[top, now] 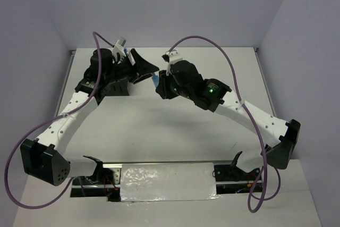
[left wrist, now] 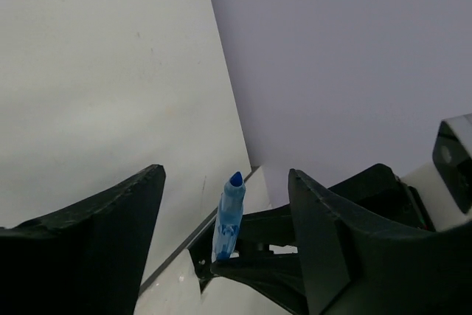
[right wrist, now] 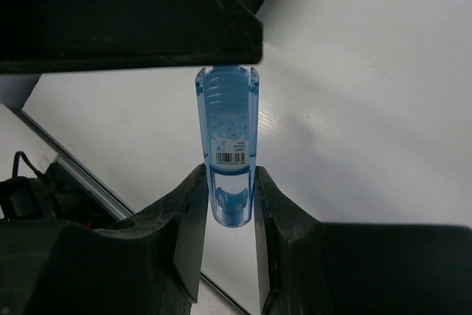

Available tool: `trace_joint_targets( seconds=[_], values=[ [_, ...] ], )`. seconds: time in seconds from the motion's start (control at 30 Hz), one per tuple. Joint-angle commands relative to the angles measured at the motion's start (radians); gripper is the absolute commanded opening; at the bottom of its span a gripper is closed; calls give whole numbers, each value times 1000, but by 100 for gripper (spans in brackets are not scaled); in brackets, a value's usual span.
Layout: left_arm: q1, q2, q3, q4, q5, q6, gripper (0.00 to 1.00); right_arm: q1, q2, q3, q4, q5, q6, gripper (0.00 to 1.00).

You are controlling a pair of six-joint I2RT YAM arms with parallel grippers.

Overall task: Sort the stationery into containers
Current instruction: Close the pen cap on the pen.

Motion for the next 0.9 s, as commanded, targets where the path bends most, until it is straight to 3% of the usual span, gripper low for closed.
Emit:
trace_joint_targets(
  seconds=[0.0, 0.07, 0.43, 0.6, 0.87],
  values=[
    [-30, 13, 17, 93, 23, -22, 78, 6, -16, 61, -39, 7, -11, 0],
    [-34, 19, 10, 114, 25, -25, 72, 6, -10, 79, -58, 1, -19, 0],
    [-39, 45, 46, 105, -7, 7, 0, 4, 17, 101, -93, -30, -29, 0],
    [-39, 46, 53, 78, -27, 15, 0, 3, 1, 68, -79, -84, -23, 0],
    [-30, 14, 76, 50, -177, -25, 0, 13, -118, -179, 5, -199, 61, 0]
  ],
)
